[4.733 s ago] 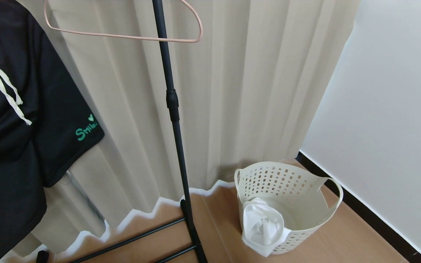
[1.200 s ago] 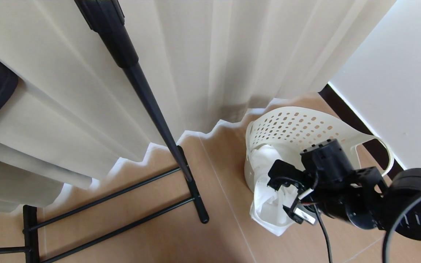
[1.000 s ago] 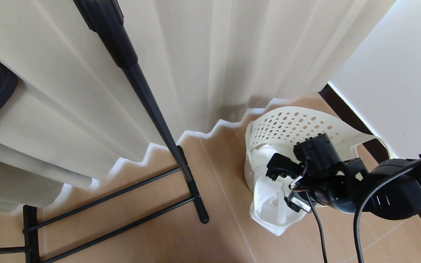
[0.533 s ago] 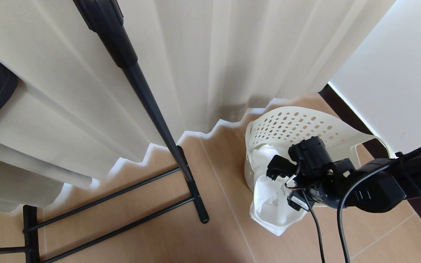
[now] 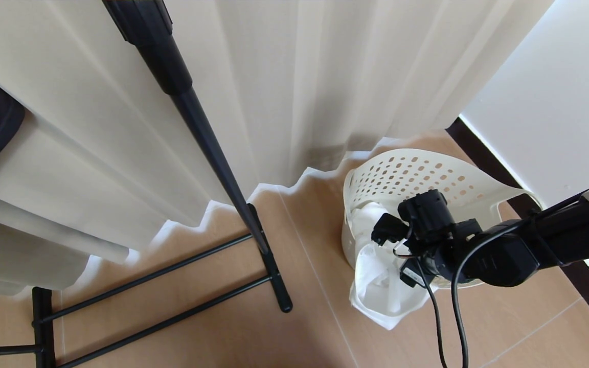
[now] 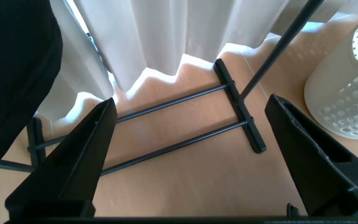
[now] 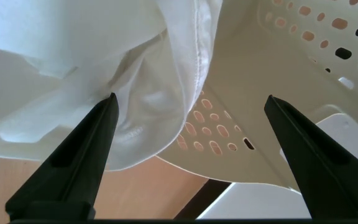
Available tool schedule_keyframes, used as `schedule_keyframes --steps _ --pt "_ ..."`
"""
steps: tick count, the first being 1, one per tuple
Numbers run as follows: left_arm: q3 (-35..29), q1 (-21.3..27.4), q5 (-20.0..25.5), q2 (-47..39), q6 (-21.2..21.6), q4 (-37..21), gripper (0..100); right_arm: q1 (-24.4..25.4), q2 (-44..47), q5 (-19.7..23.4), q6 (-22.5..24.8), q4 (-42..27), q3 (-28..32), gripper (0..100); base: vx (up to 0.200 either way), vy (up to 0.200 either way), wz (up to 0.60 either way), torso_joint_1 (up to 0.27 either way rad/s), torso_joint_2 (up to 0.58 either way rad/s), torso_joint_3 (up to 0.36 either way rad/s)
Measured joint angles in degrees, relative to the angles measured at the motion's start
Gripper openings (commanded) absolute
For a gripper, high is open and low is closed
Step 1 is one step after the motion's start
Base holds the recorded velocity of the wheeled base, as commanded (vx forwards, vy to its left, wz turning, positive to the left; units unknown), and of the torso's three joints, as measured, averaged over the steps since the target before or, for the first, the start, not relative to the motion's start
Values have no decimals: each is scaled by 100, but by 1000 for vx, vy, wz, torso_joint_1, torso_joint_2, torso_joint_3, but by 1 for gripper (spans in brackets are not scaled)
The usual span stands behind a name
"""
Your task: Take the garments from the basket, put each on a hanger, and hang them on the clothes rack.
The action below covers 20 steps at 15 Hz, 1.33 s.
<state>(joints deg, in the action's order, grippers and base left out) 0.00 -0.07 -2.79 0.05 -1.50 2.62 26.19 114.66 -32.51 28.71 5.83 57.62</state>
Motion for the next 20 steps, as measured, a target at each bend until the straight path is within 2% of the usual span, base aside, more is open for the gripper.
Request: schedule_keyframes --steps 6,9,20 --pt "0 0 0 0 -2 0 100 -72 245 -312 -20 402 52 100 0 0 0 0 0 0" --pt "0 5 1 0 0 0 100 -78 334 -325 -115 422 117 100 0 0 0 0 0 0" --pt "0 0 0 0 2 -2 100 -44 628 -386 -195 1497 138 100 0 0 0 0 0 0"
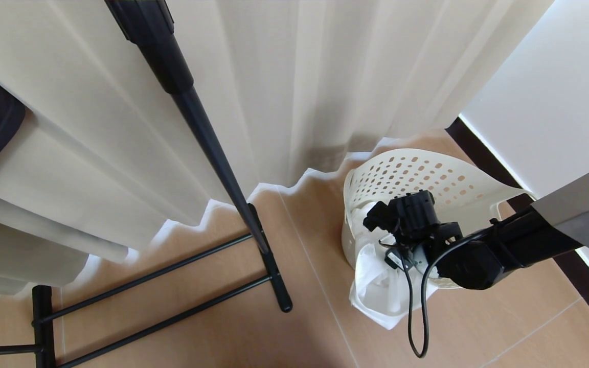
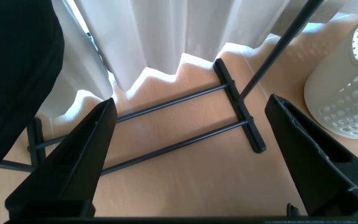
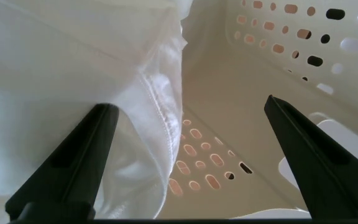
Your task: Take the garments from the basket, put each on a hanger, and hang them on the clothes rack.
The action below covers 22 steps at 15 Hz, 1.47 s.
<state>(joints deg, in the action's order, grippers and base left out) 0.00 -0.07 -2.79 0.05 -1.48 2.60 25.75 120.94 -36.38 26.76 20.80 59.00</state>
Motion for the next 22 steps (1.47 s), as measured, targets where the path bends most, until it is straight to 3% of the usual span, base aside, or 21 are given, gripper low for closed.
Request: schedule_keyframes --steps 8,11,12,18,22 --pt "0 0 1 0 0 2 100 -1 63 -62 -101 263 4 100 0 0 0 0 0 0" --pt "0 0 0 0 2 2 100 -1 160 -60 -141 657 17 100 0 0 0 0 0 0" --pt "0 0 0 0 2 2 100 -1 199 -62 -141 699 4 0 0 0 0 0 0 0" --pt "0 0 1 2 0 2 100 5 288 -55 -145 769 4 0 0 0 0 0 0 0" --pt "0 0 -5 0 2 5 100 93 229 -62 -145 1286 -228 0 0 0 0 0 0 0"
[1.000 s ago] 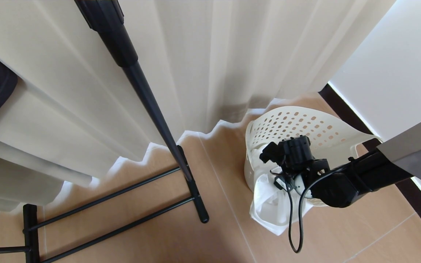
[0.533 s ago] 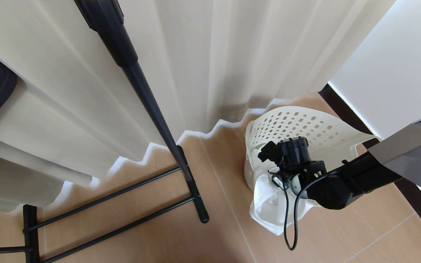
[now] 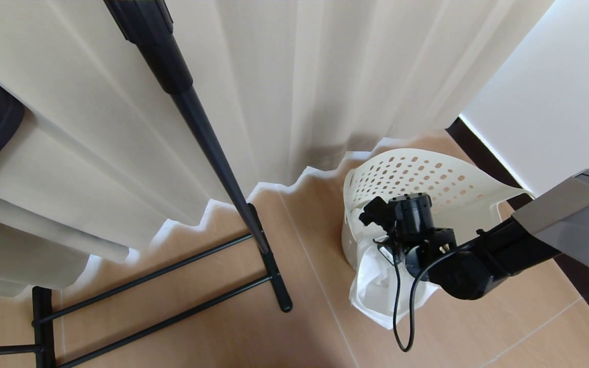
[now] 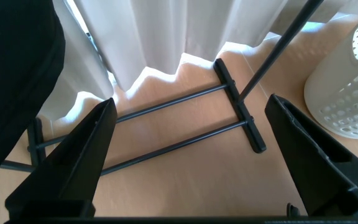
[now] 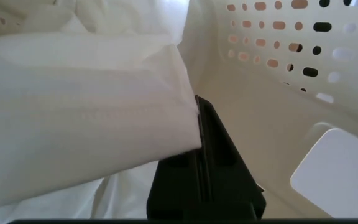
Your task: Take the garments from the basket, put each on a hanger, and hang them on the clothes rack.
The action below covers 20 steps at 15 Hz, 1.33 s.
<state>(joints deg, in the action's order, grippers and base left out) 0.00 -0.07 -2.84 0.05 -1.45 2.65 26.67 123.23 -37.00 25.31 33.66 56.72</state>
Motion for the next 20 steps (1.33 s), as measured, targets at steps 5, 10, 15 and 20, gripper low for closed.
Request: schedule_keyframes --steps 5,10,15,20 --pt "0 0 -13 0 -2 9 100 383 -796 -145 -2 890 -1031 0 0 0 0 0 0 0" --pt "0 0 0 0 23 0 100 990 -2448 -362 -82 1141 -2063 0 0 0 0 0 0 0" --pt "0 0 5 0 26 -5 100 1438 -4212 -373 -82 1147 -2539 0 0 0 0 0 0 0" --pt "0 7 13 0 34 -5 100 1530 -4863 -41 -5 1129 -2495 0 0 0 0 4 2 114"
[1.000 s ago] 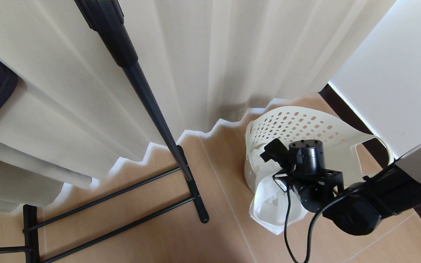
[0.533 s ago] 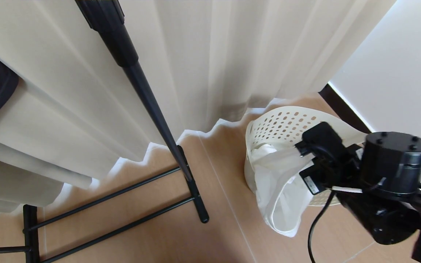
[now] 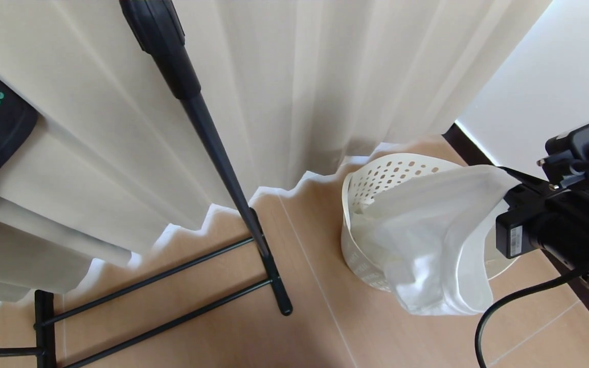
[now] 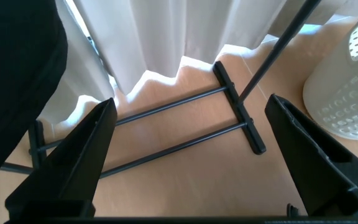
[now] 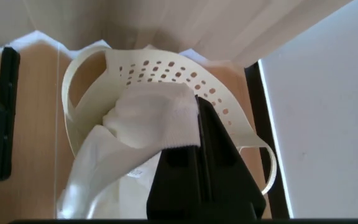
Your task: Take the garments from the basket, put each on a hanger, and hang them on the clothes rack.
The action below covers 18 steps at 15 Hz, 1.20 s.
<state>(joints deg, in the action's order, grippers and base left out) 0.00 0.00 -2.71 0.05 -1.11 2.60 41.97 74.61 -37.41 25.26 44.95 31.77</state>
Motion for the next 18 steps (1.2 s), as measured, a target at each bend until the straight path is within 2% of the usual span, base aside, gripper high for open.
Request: schedule_keyframes --steps 7,11,18 --pt "0 0 2 0 0 0 100 -55 -2 315 -5 24 50 0 0 0 0 3 2 200" --pt "0 0 0 0 -1 0 100 -99 -16 323 -5 21 69 0 0 0 0 -2 2 202" --pt "0 -2 0 0 0 2 100 -217 22 317 -5 16 63 0 0 0 0 38 -343 -103"
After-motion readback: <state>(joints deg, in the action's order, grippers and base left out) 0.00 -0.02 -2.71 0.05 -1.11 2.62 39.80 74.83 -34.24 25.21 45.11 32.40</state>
